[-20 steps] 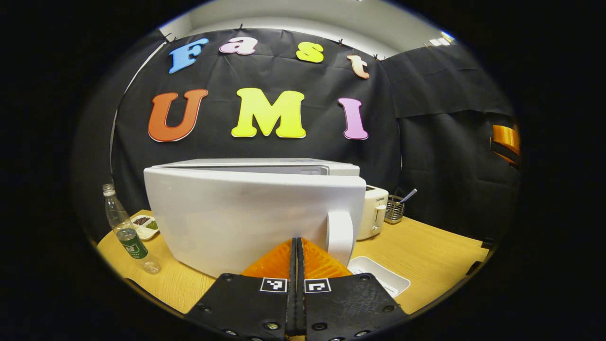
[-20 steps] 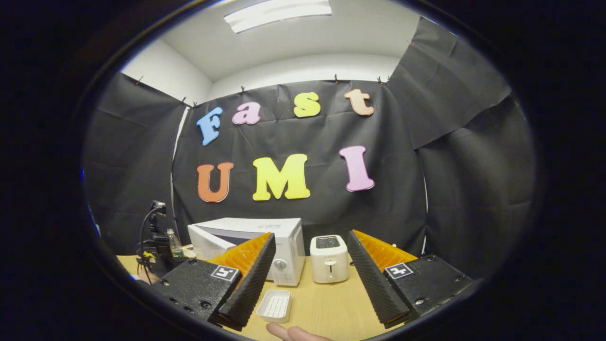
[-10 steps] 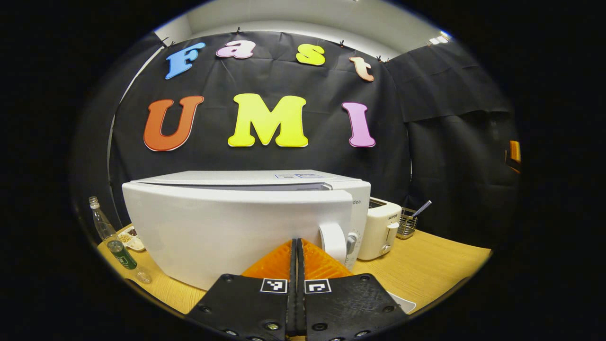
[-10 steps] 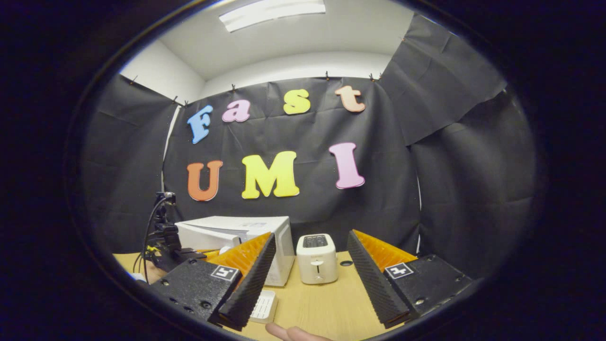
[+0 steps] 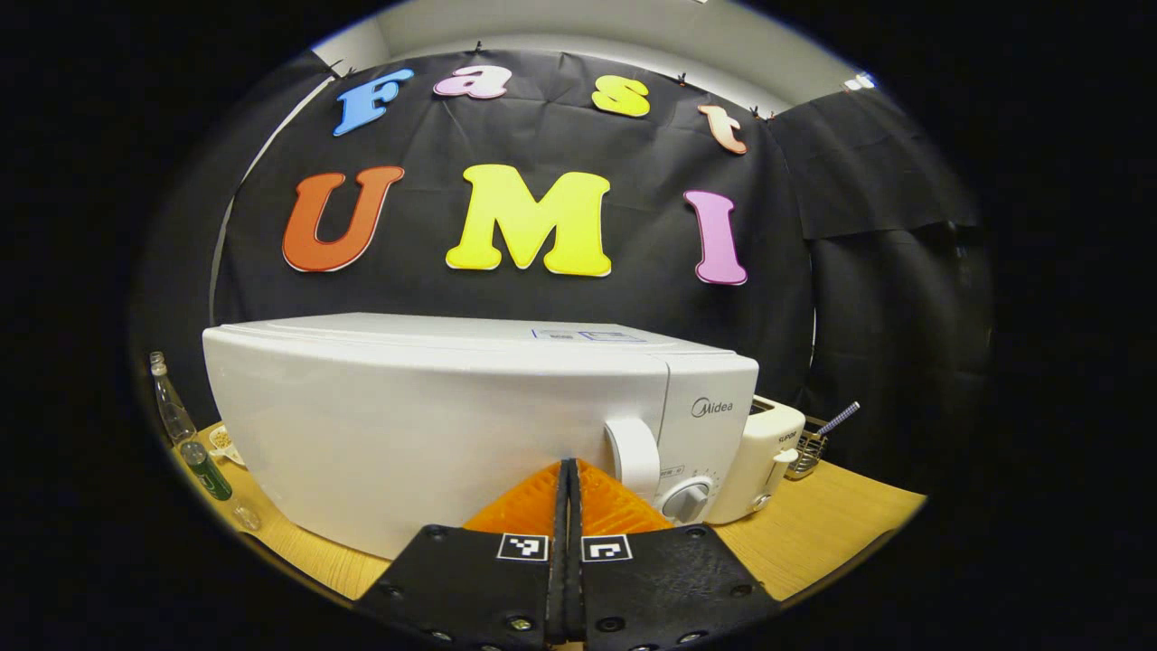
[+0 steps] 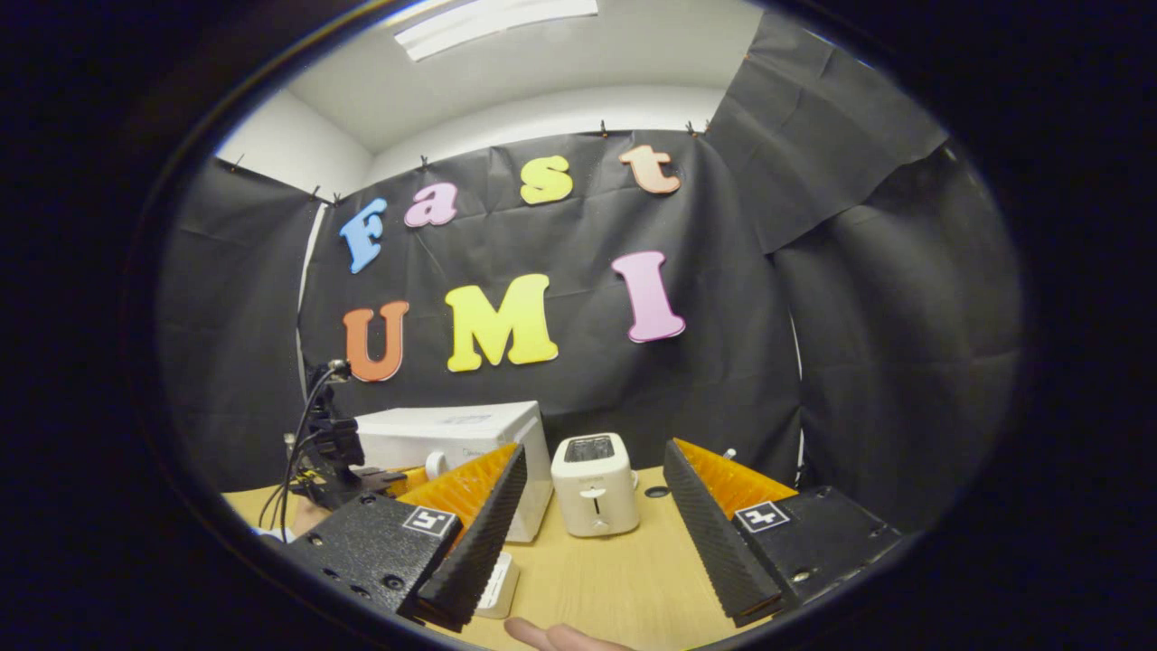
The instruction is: Open the microwave oven with the left hand, put the food in, and close the microwave oven.
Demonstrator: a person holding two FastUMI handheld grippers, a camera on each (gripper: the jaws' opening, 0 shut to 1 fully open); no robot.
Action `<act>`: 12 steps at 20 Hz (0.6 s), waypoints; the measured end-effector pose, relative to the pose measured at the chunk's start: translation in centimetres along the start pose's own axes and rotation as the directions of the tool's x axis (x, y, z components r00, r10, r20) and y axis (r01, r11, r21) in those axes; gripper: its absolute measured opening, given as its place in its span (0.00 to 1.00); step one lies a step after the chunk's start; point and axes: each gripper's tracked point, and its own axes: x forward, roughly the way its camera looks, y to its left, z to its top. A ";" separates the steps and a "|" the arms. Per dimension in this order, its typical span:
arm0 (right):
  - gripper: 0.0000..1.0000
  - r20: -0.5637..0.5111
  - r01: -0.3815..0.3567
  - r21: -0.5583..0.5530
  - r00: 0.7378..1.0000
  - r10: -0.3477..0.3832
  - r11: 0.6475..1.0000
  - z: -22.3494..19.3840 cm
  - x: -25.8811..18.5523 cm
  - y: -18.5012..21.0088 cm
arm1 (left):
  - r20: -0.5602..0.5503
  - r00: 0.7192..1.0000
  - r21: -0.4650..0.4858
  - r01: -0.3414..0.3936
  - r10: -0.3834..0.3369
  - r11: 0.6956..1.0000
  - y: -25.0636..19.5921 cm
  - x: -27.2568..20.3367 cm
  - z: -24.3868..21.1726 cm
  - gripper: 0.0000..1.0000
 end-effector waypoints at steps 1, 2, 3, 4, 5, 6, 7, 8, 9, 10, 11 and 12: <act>0.97 -0.004 0.001 0.003 1.000 0.000 1.000 -0.1 0.0 0.0 | 0.014 1.000 0.005 -0.002 0.002 1.000 0.0 0.2 0.3 0.00; 0.97 -0.008 0.002 0.003 1.000 -0.002 1.000 -0.3 0.0 0.0 | 0.008 1.000 0.008 -0.003 0.003 1.000 0.1 0.3 0.2 0.00; 0.97 -0.013 0.004 0.005 1.000 -0.004 1.000 -0.3 0.0 0.0 | 0.010 1.000 0.009 -0.003 0.003 1.000 0.1 0.2 0.4 0.00; 0.97 -0.013 0.004 0.007 1.000 -0.004 1.000 -0.2 -0.2 0.2 | 0.004 1.000 0.003 -0.003 0.003 1.000 0.0 0.2 0.4 0.00; 0.97 -0.014 0.004 0.007 1.000 -0.004 1.000 0.0 -0.5 0.3 | -0.001 1.000 -0.004 -0.001 0.001 1.000 0.0 0.2 0.3 0.00; 0.97 -0.013 0.004 0.007 1.000 -0.004 1.000 0.2 -0.8 0.5 | -0.002 1.000 -0.013 0.001 -0.001 1.000 0.0 0.2 0.4 0.00; 0.97 -0.009 0.007 0.005 1.000 -0.007 1.000 0.4 -1.2 0.6 | -0.011 1.000 -0.022 0.002 -0.002 1.000 -0.1 0.2 0.3 0.00; 0.97 -0.006 0.014 0.001 1.000 -0.014 1.000 0.7 -1.5 0.7 | -0.017 1.000 -0.028 -0.001 0.000 1.000 -0.1 0.2 0.1 0.00; 0.97 -0.004 0.022 -0.005 1.000 -0.022 1.000 0.8 -2.1 0.7 | -0.020 1.000 -0.027 -0.004 0.004 1.000 0.0 0.2 0.2 0.00; 0.97 -0.004 0.024 -0.011 1.000 -0.024 1.000 0.9 -2.5 0.8 | -0.025 1.000 -0.022 -0.008 0.008 1.000 -0.1 0.2 0.2 0.00; 0.97 -0.007 0.024 -0.012 1.000 -0.024 1.000 1.0 -2.8 0.9 | -0.027 1.000 -0.008 -0.012 0.012 1.000 -0.1 0.1 0.1 0.00; 0.97 -0.018 0.036 -0.004 0.999 -0.036 0.999 0.7 -3.0 0.8 | -0.034 0.999 0.007 -0.017 0.017 1.000 0.0 0.1 0.0 0.00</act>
